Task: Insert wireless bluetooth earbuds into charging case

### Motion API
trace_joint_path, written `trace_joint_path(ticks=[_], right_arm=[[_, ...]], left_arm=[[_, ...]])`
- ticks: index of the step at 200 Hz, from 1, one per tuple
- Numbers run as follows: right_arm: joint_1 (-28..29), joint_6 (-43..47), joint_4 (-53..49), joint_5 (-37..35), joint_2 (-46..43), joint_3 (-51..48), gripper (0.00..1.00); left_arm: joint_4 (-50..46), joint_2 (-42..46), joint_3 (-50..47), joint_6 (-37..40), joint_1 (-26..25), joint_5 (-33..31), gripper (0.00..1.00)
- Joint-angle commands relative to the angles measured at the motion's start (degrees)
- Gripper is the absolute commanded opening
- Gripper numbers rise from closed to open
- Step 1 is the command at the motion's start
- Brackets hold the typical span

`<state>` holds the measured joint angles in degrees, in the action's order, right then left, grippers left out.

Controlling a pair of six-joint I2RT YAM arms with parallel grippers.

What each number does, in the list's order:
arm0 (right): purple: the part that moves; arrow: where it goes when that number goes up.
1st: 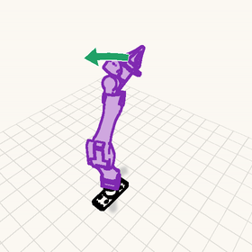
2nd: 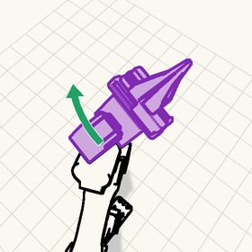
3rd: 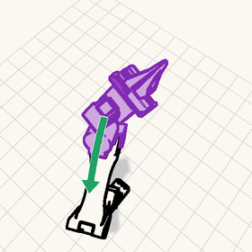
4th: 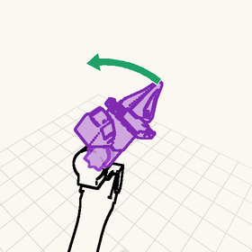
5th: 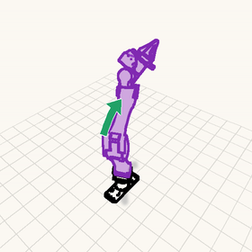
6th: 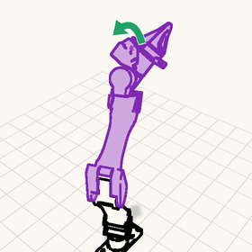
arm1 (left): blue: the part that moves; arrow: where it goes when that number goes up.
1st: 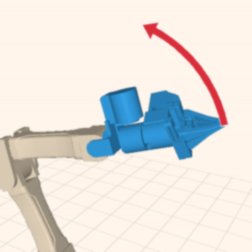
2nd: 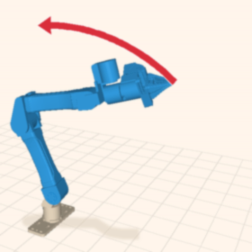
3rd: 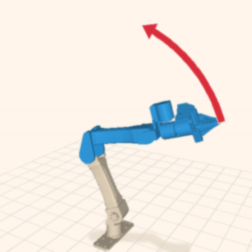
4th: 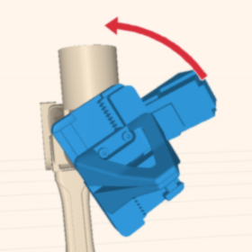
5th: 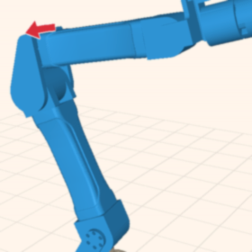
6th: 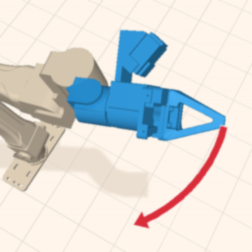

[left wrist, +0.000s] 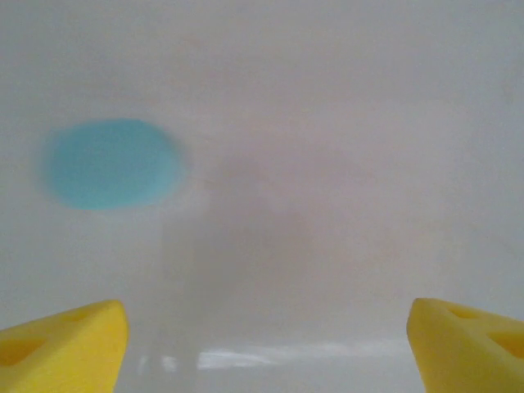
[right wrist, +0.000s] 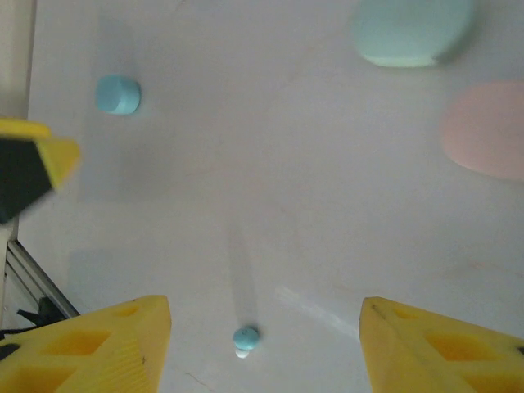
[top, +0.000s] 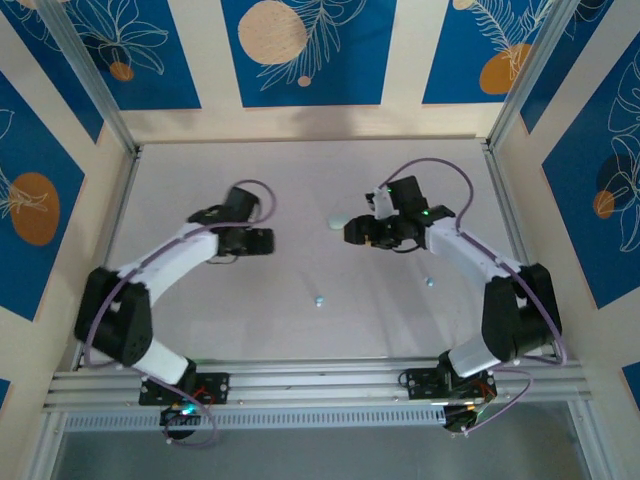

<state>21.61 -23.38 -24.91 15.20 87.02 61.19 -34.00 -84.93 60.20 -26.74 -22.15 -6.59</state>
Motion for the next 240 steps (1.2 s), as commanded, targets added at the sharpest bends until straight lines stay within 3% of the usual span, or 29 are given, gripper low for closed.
trace_joint_path(ticks=[1,19,88,146,190,240], right_arm=[[2.63,3.24,-1.77,-0.97,2.94,4.35,0.63],[4.04,2.83,-2.60,-1.51,4.24,5.72,0.63],[4.33,1.49,-5.28,-2.45,3.69,5.70,0.63],[3.90,0.88,-6.21,-2.37,3.46,5.48,0.63],[3.46,0.70,-6.38,-2.08,3.64,5.26,0.63],[2.93,0.40,-6.91,-2.40,3.25,5.04,0.63]], left_arm=[[-1.83,-1.09,-0.39,2.17,5.66,-2.11,0.93],[-4.46,-5.34,3.67,4.90,6.75,-3.93,1.00],[-3.70,-18.41,11.14,5.83,7.77,-2.91,1.00],[-3.75,-25.57,15.73,5.98,8.26,-2.02,0.82],[-3.53,-26.91,15.65,6.00,8.47,-1.85,0.76],[-2.97,-26.67,15.13,7.80,8.19,1.22,0.62]])
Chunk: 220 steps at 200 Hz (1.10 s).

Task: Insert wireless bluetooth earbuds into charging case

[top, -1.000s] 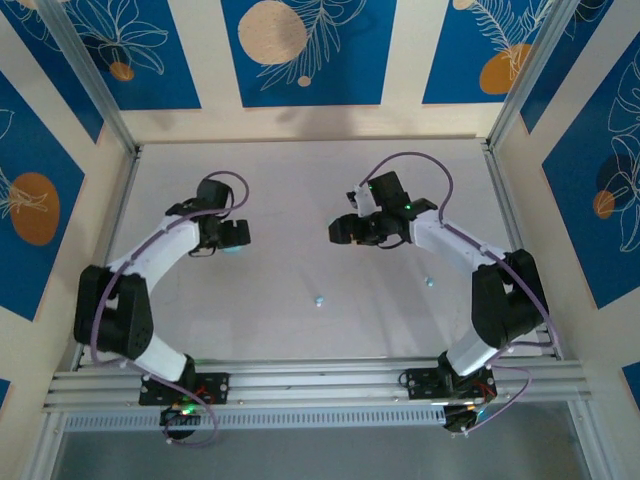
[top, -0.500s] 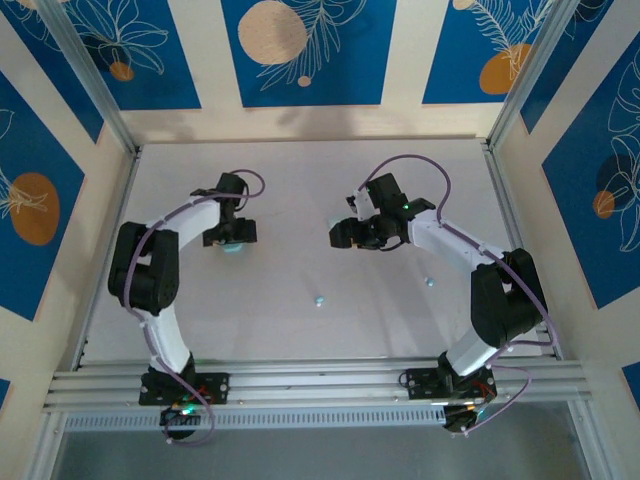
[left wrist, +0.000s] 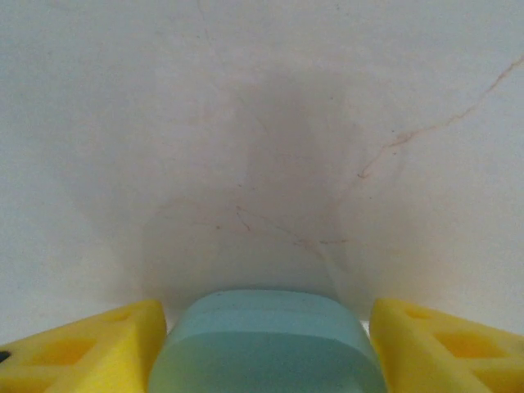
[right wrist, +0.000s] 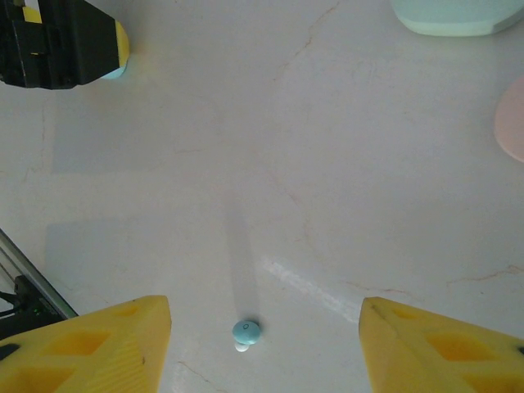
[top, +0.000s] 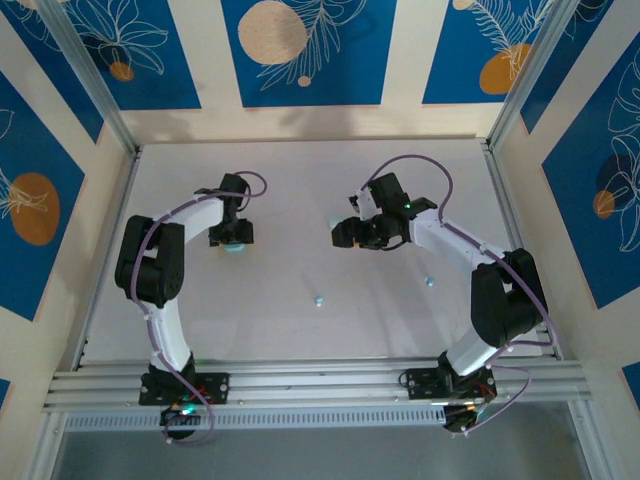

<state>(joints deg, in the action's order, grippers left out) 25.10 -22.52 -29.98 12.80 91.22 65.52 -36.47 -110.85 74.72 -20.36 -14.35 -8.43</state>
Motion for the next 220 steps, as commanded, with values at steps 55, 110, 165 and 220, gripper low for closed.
trace_joint_path(ticks=[55,110,165,220], right_arm=[[-7.51,-4.84,1.14,5.01,-5.39,-4.66,0.63],[-16.70,-7.27,2.33,15.29,-11.76,-8.73,0.61],[-18.09,-8.59,0.59,28.36,-13.22,-6.90,0.59],[-11.19,-5.83,-4.30,34.27,-9.12,-0.67,0.58]], left_arm=[[4.63,5.27,-2.15,9.88,-8.47,7.80,0.59],[25.60,21.46,-15.99,27.96,-21.18,22.42,0.48],[48.57,34.96,-30.76,43.93,-22.15,40.80,0.43],[41.74,36.33,-26.95,53.75,-23.96,43.19,0.43]])
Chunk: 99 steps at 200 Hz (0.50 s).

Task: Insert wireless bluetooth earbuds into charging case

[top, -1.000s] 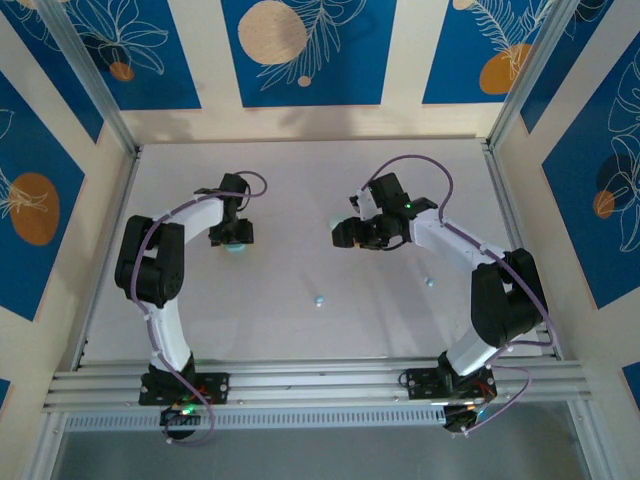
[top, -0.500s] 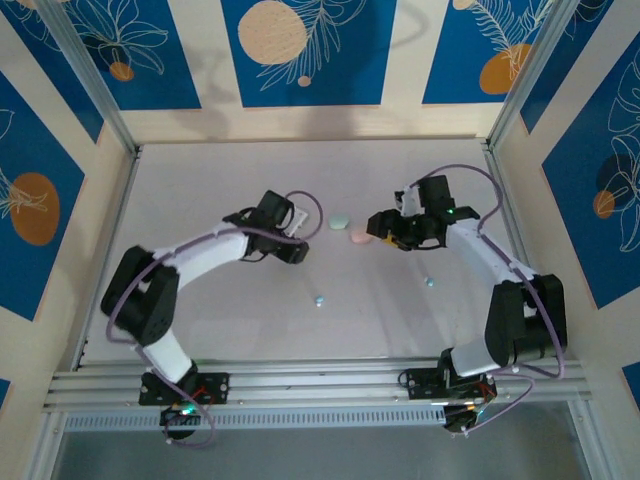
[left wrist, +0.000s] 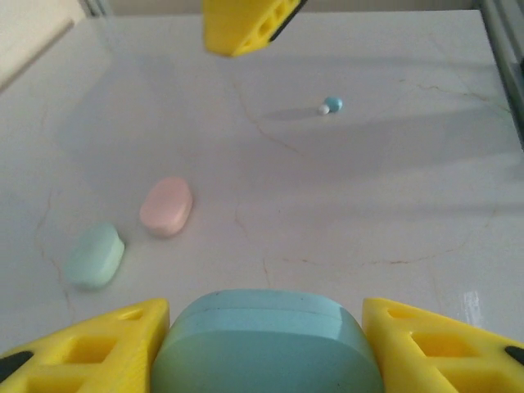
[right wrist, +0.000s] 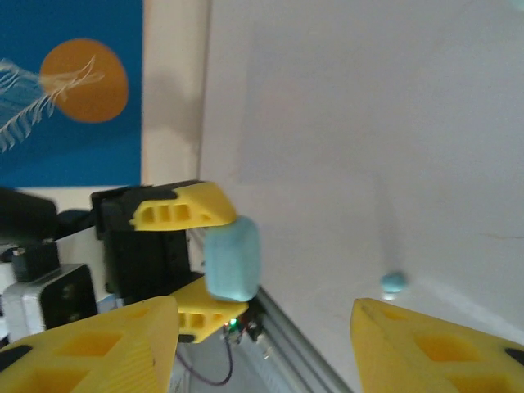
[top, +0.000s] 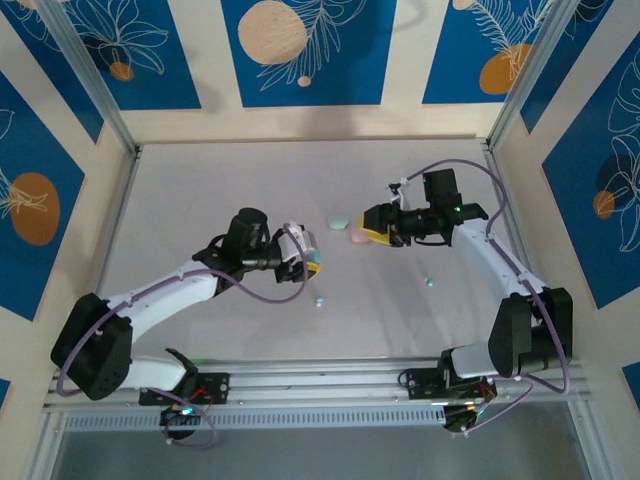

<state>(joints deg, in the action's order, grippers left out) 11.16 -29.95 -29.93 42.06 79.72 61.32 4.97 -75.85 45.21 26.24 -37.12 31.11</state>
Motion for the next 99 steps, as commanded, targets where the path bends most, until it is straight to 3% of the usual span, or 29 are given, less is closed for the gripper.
trace_joint_path(ticks=[1,99], right_arm=[[2.87,1.67,-4.47,4.98,2.46,3.58,0.58],[13.50,2.05,-4.01,3.30,10.31,8.02,0.59]], left_arm=[[0.17,1.28,2.62,7.24,-1.23,3.63,0.43],[-3.52,0.98,5.89,8.35,-2.77,1.29,0.43]])
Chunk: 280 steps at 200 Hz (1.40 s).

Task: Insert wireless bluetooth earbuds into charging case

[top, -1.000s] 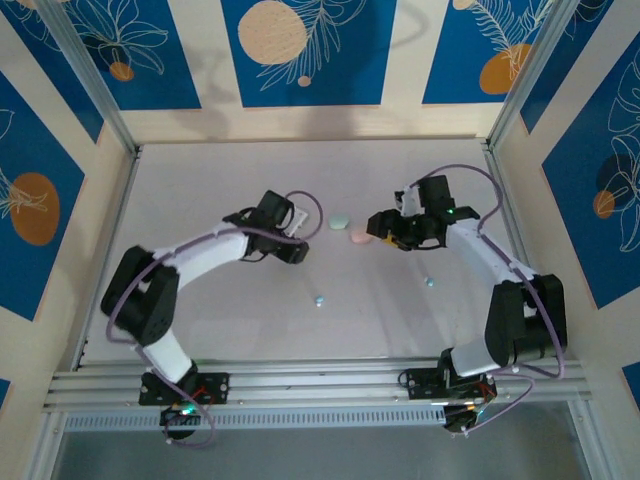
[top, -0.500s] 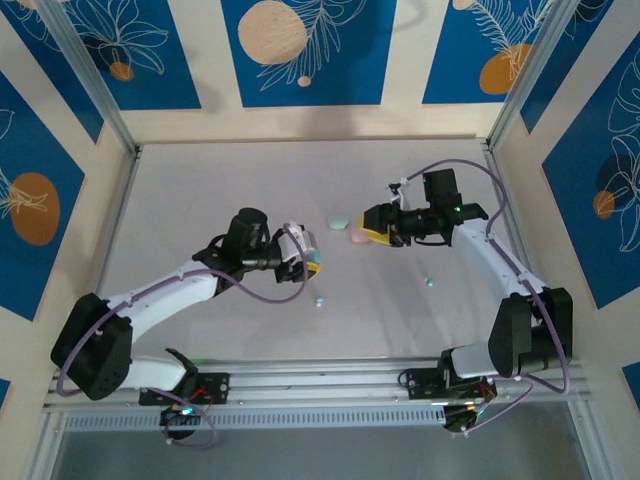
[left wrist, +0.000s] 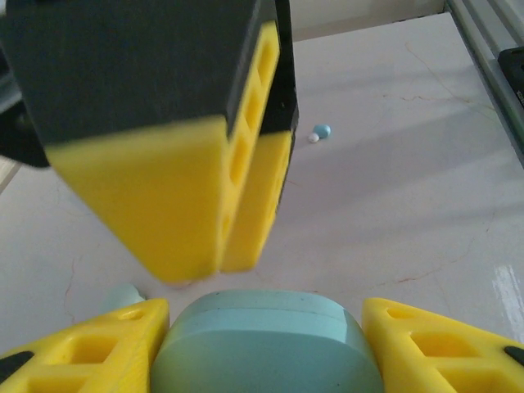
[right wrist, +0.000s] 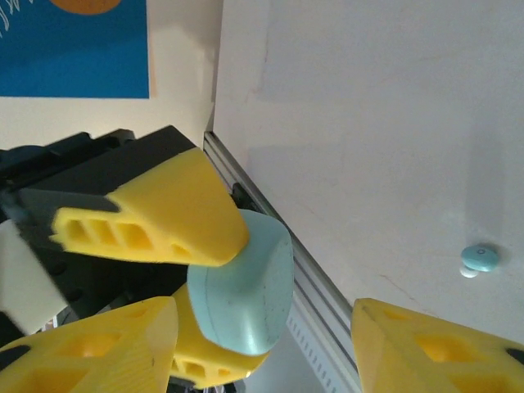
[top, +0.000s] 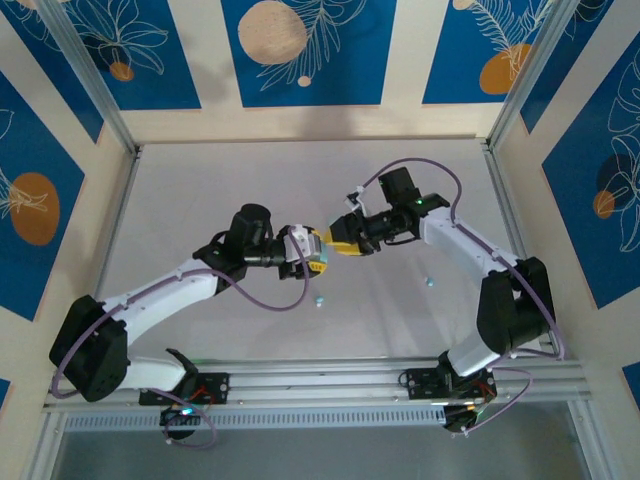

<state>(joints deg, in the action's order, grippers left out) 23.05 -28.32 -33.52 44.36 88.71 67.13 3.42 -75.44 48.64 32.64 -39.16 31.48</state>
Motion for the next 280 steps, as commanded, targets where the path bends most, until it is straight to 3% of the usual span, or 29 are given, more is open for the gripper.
trace_joint_path(ticks=[1,67,124,143,152,195,220,247,280], right_arm=[[1.67,0.39,-0.37,1.00,1.35,2.21,0.59],[4.24,0.14,-0.23,-0.66,3.16,3.70,0.55],[4.75,-0.16,-0.76,-3.53,2.70,4.15,0.27],[4.56,-0.88,0.12,-4.27,1.96,3.74,0.20],[4.13,-1.85,1.35,-4.15,1.29,3.04,0.19],[-0.02,-13.94,17.96,-3.05,-5.38,-5.11,0.13],[-2.31,-24.47,30.15,-5.36,-9.29,-10.78,0.13],[-2.79,-37.36,43.94,-11.54,-13.18,-17.52,0.14],[-0.11,-46.94,53.26,-22.71,-17.47,-23.42,0.15]], left_arm=[[-2.04,0.56,2.49,1.96,-0.74,0.93,0.43],[-3.59,-0.71,4.24,0.76,-1.03,-0.61,0.43],[-4.54,-0.86,4.80,0.67,-1.26,-0.97,0.45],[-4.40,-0.80,4.83,0.04,-1.33,-1.71,0.54],[-3.94,-0.63,4.71,-0.69,-1.35,-2.51,0.63],[3.43,1.62,1.58,-11.21,-1.27,-9.86,0.89],[12.63,3.56,-2.56,-22.03,-1.27,-14.19,0.90],[22.95,3.91,-6.43,-31.38,-1.86,-18.11,0.83],[30.82,0.70,-6.45,-35.29,-6.34,-24.78,0.83]])
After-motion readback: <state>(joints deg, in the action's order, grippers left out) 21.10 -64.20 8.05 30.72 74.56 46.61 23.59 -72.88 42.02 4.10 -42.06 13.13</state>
